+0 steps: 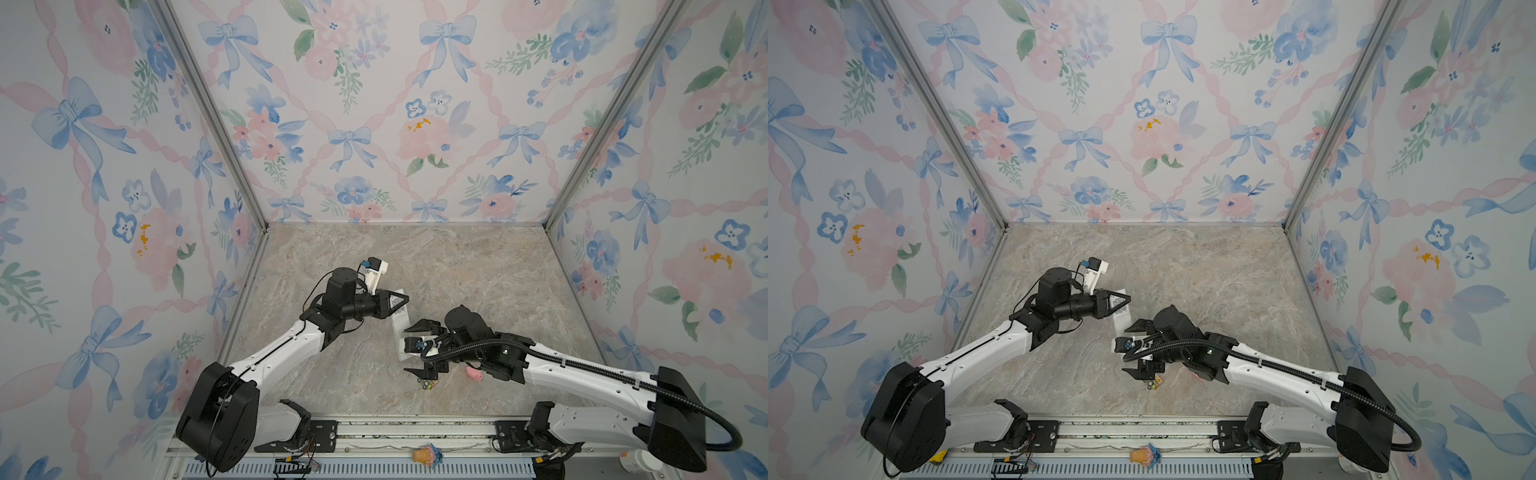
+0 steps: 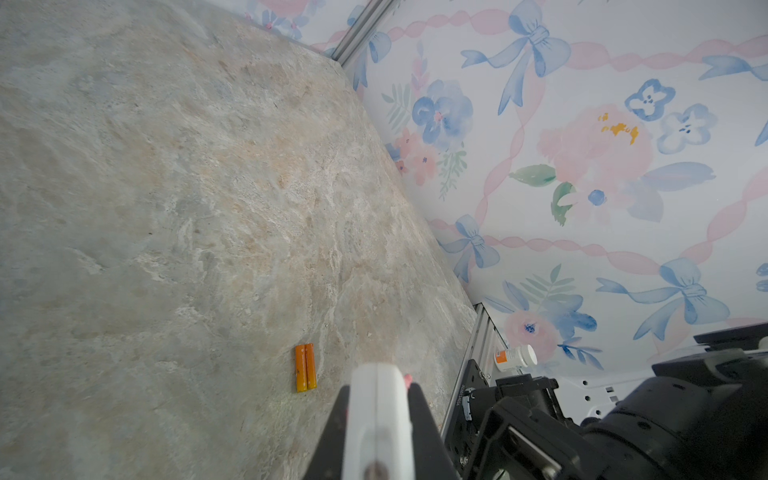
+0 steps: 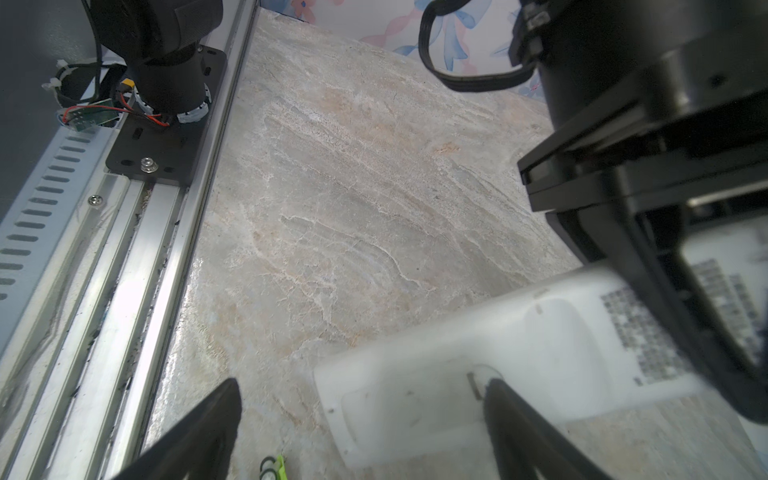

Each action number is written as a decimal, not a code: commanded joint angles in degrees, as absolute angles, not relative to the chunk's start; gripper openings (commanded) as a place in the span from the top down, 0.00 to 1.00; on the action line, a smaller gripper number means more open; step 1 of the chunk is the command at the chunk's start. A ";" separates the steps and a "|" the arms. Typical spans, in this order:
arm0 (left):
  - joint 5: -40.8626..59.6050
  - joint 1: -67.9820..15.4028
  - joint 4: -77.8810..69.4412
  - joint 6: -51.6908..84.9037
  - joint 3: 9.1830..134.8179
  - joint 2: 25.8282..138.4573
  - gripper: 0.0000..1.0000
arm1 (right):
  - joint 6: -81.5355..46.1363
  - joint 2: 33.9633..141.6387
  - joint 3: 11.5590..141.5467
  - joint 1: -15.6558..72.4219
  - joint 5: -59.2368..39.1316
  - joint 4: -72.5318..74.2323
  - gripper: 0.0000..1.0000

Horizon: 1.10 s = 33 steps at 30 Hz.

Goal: Load the batteries into the remote control

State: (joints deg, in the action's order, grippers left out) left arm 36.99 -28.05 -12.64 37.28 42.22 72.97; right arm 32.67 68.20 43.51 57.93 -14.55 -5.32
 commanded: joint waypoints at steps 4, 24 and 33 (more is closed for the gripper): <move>39.02 -27.52 -13.18 38.50 43.42 73.65 1.00 | 34.01 69.73 46.01 58.80 -13.33 -4.49 0.09; 40.03 -26.90 -13.84 39.71 43.15 73.69 1.00 | 34.37 72.02 45.67 58.80 -12.04 -2.88 0.09; 40.87 -26.50 -15.78 41.04 42.63 73.56 1.00 | 34.23 73.08 45.44 58.89 -12.30 -3.38 0.10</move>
State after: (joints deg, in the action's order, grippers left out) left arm 38.30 -26.59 -12.47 39.22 42.22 73.69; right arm 33.98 72.03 44.27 58.19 -12.21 -2.22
